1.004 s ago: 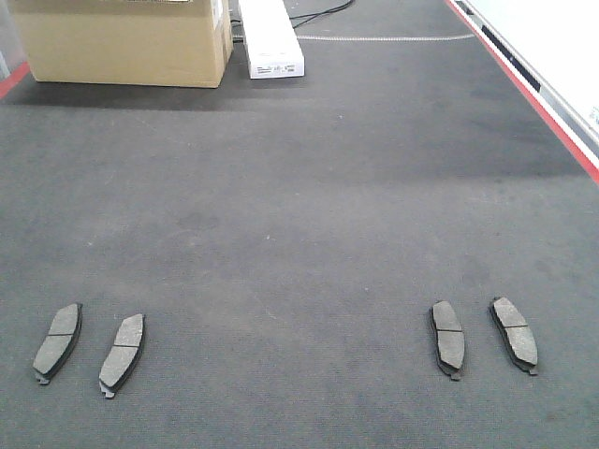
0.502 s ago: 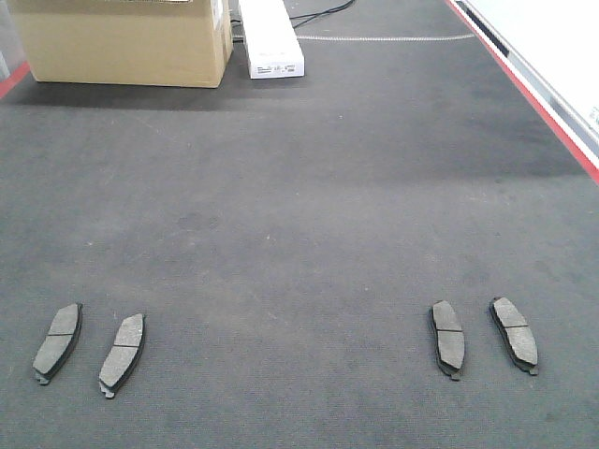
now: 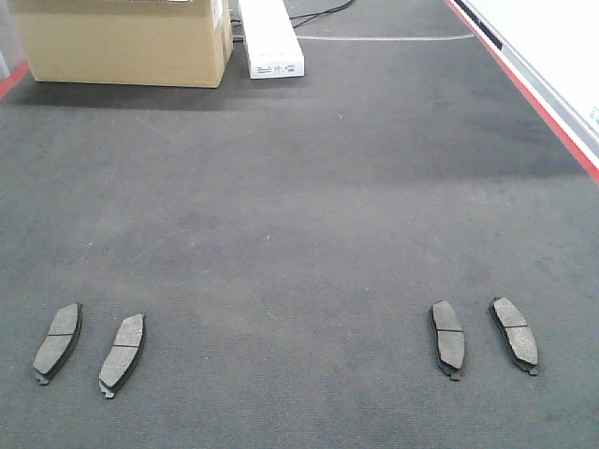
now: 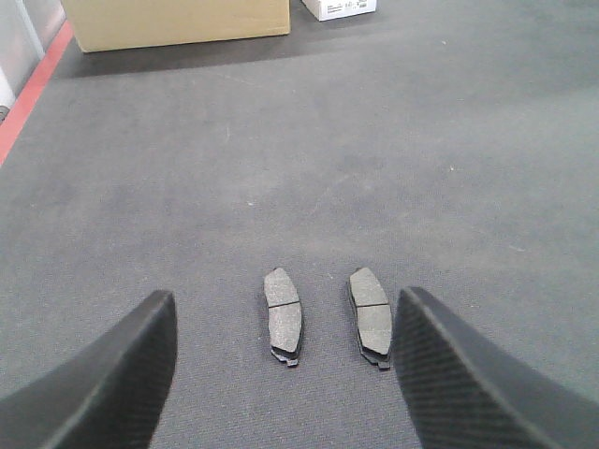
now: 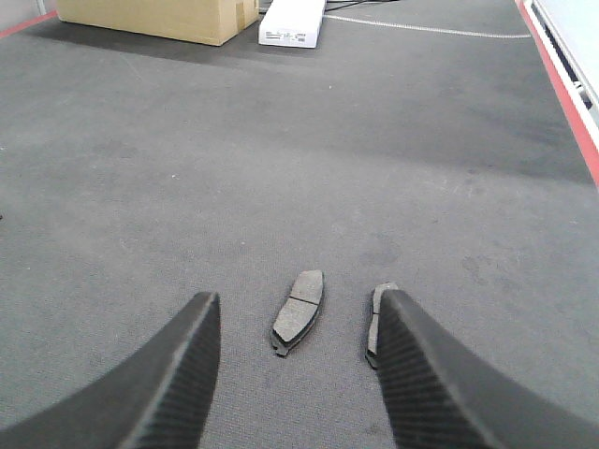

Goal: Move and align brake pads A on conveyor

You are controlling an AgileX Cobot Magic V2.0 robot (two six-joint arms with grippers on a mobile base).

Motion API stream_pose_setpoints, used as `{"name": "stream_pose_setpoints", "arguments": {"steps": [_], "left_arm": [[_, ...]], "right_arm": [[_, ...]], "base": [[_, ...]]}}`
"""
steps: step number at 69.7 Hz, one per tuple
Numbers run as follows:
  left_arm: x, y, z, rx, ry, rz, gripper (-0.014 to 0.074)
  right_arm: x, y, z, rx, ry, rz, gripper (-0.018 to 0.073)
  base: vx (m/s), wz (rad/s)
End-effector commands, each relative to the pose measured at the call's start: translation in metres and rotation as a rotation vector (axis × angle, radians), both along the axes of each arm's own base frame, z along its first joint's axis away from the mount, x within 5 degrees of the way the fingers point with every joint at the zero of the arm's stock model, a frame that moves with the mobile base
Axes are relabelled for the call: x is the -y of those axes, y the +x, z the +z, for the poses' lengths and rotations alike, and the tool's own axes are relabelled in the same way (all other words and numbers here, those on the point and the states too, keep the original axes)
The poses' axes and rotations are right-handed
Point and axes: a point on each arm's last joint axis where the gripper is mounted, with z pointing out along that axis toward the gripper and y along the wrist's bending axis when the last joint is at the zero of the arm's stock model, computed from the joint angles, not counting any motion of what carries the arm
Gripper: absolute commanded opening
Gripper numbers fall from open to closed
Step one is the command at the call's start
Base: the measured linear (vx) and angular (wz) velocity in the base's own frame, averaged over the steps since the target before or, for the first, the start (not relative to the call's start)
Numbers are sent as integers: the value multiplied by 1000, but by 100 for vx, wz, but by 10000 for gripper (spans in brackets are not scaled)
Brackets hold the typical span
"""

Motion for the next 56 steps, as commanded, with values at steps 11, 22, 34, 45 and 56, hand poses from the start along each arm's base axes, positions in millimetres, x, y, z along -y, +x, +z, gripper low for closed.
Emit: {"name": "stream_pose_setpoints", "arguments": {"steps": [11, 22, 34, 45, 56], "left_arm": [[0, 3, 9, 56, 7, 4, 455], [1, 2, 6, 11, -2, 1, 282], [3, 1, 5, 5, -37, 15, -9], [9, 5, -5, 18, -110, 77, -8], [12, 16, -30, 167, -171, 108, -8]], "right_arm": [[0, 3, 12, 70, 4, -6, 355], [0, 3, 12, 70, 4, -6, 355], [0, 3, 12, 70, 4, -7, 354], [0, 3, 12, 70, 4, -7, 354], [0, 3, 12, 70, 4, -7, 354]], "base": [[0, 0], [0, 0], [0, 0], [0, 0], [0, 0]]}}
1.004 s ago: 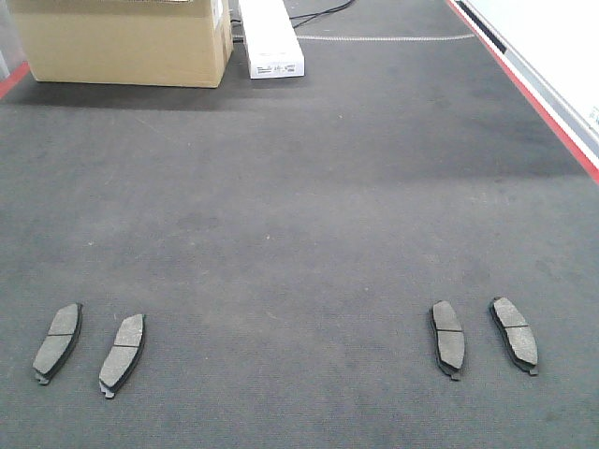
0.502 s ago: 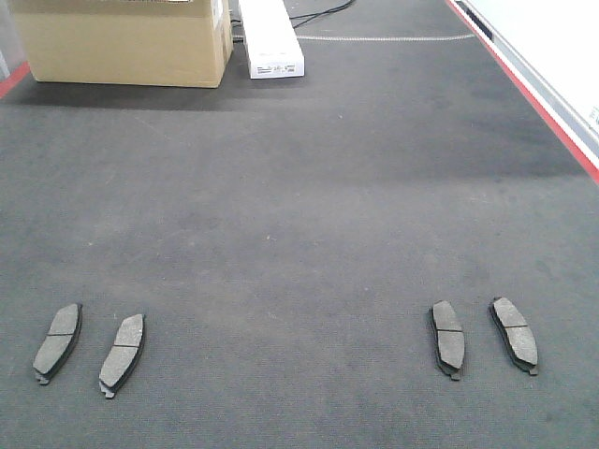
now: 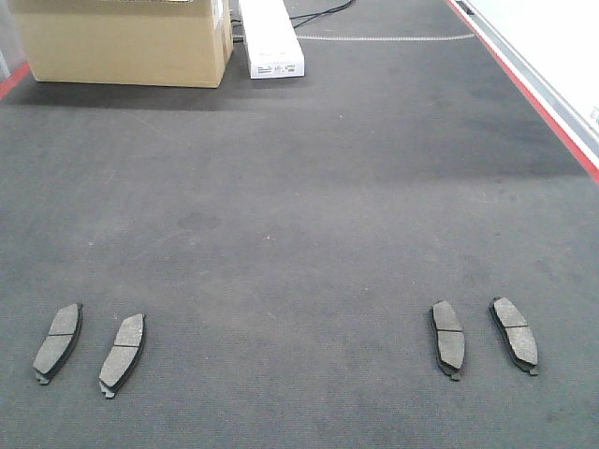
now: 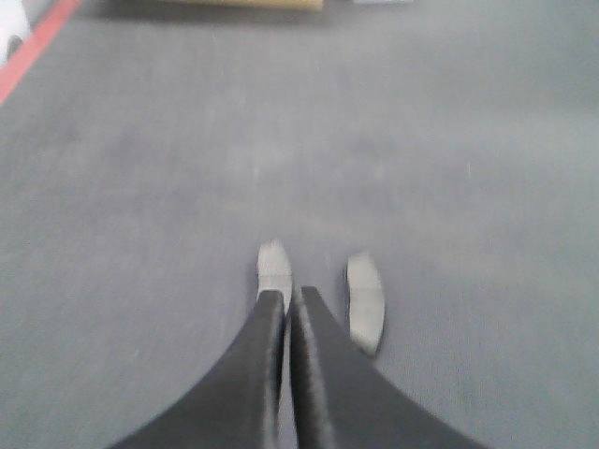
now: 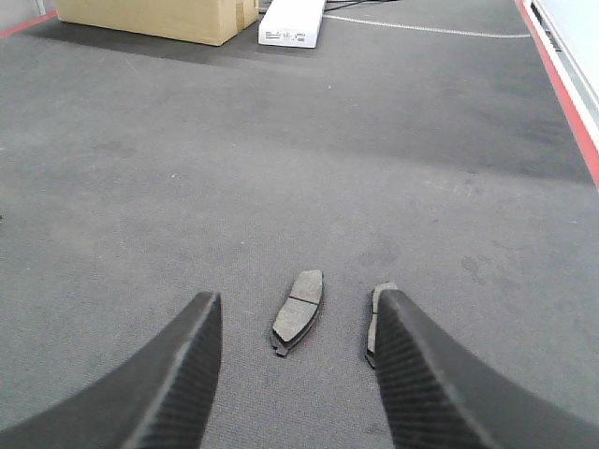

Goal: Move and align brake pads A on conveyor

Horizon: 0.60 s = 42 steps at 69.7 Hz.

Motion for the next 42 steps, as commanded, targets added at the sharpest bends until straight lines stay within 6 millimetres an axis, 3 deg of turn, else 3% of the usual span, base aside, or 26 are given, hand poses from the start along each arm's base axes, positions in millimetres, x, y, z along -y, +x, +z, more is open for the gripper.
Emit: {"name": "stream_pose_setpoints", "arguments": {"steps": [1, 14, 29, 32, 42], "left_arm": [[2, 10, 0, 185, -35, 6, -8], [3, 28, -51, 280, -36, 11, -8], [4, 37, -132, 321, 24, -11, -6], [4, 36, -141, 354, 34, -13, -6], [3, 29, -139, 372, 36, -3, -6]], "right_arm": [[0, 3, 12, 70, 4, -7, 354], [0, 3, 12, 70, 4, -7, 354], [0, 3, 12, 70, 4, -7, 354], [0, 3, 12, 70, 4, -7, 354], [0, 3, 12, 70, 4, -6, 354]], "base": [[0, 0], [0, 0], [0, 0], [0, 0], [0, 0]]}}
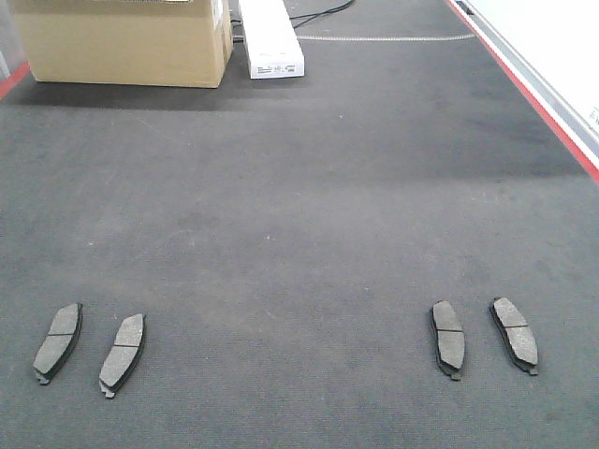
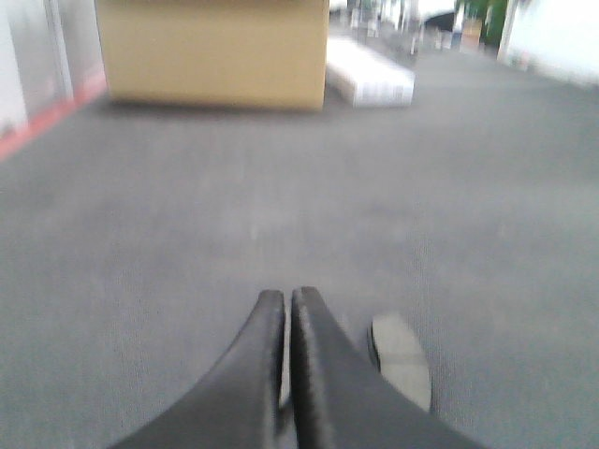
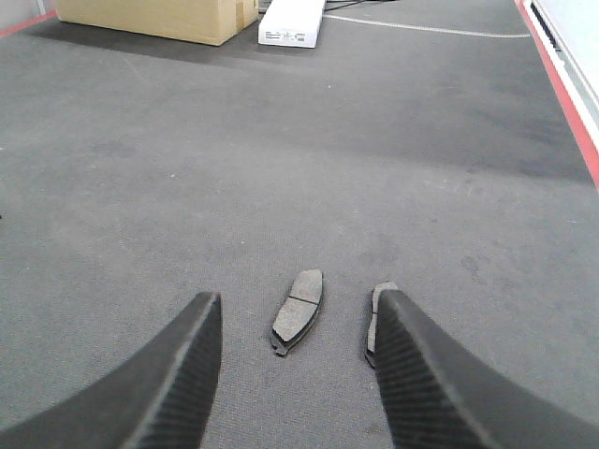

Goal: Move and align brake pads A on conveyor

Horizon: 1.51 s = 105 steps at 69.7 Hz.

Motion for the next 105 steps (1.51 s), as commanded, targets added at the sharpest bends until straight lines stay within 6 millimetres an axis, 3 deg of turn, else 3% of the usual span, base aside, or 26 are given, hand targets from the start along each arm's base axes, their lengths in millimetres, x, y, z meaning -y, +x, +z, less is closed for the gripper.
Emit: {"name": "stream_pose_setpoints", "arguments": {"steps": [1, 90, 99, 105], "left_arm": [[0, 0, -3, 60, 2, -3, -6], [0, 0, -3, 53, -3, -2, -6], [0, 0, -3, 53, -3, -2, -6], [0, 0, -3, 53, -3, -2, -6]], "right_arm": [[0, 3, 12, 70, 3, -6, 354], [1, 2, 11, 66, -5, -10, 354], [1, 2, 11, 68, -7, -13, 309], [1, 3, 12, 78, -1, -15, 209]], "base": [[0, 0], [0, 0], [0, 0], [0, 0]]}}
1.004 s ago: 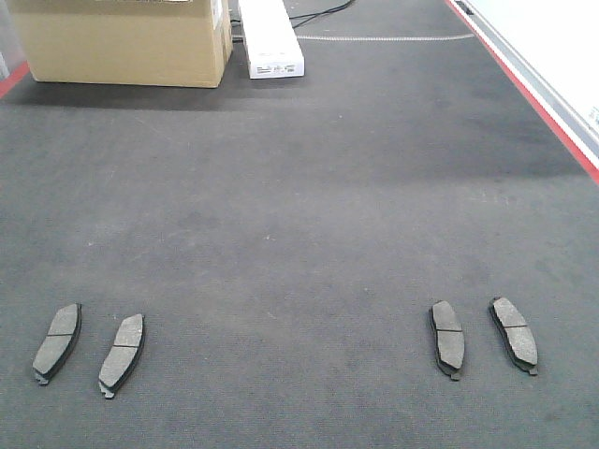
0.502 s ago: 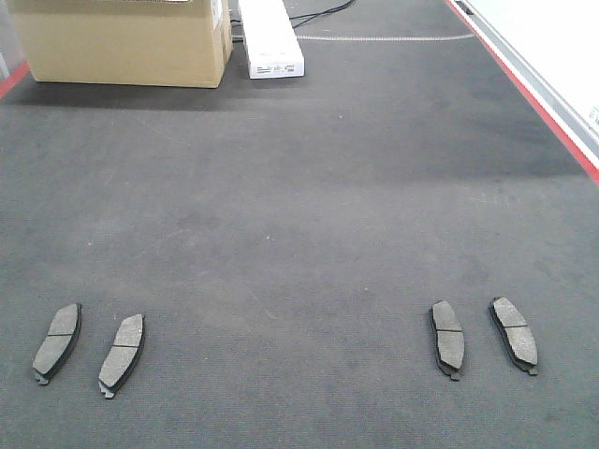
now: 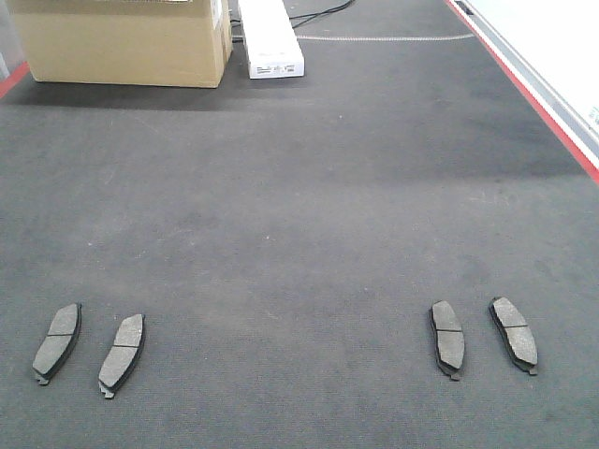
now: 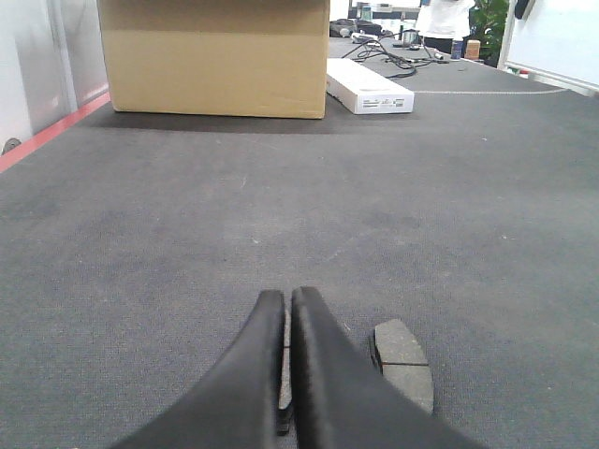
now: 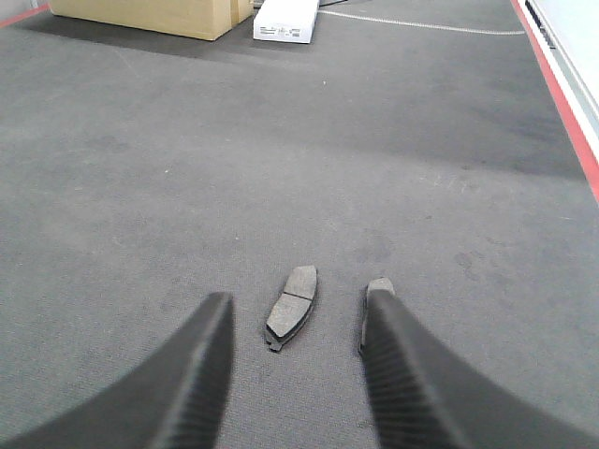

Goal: Move and align brake pads A on conveyor

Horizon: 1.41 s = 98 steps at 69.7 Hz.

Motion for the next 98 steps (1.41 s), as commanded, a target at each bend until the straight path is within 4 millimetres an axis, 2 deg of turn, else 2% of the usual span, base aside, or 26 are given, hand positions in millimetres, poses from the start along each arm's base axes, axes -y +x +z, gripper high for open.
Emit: {"name": "stream_pose_setpoints", "arguments": {"steps": [1, 9, 20, 27, 36, 44, 60, 69, 77, 98], "left_arm": [[1, 0, -2, 57, -5, -5, -6], [1, 0, -2, 57, -5, -5, -6], [1, 0, -2, 57, -5, -5, -6], [1, 0, -2, 57, -5, -5, -6], [1, 0, -2, 57, -5, -5, -6], [1, 0, -2, 57, -5, -5, -6], [1, 0, -2, 57, -5, -5, -6], [1, 0, -2, 55, -5, -5, -6], [1, 0, -2, 55, -5, -5, -6], [1, 0, -2, 55, -5, -5, -6]], "right_arm": [[0, 3, 13, 84, 9, -10, 189], [0, 3, 15, 103, 14, -60, -17], [-1, 5, 17, 134, 28, -138, -11], [1, 16, 11, 204, 21, -176, -10], [1, 38, -14, 277, 32, -195, -10], [2, 52, -45, 298, 18, -204, -8], [4, 52, -107, 308, -64, -210, -8], [6, 53, -132, 294, -43, -258, -8], [8, 56, -148, 298, -19, -299, -6], [8, 56, -152, 243, -15, -297, -6]], "base": [[0, 0], [0, 0], [0, 0], [0, 0], [0, 0], [0, 0], [0, 0], [0, 0], [0, 0], [0, 0]]}}
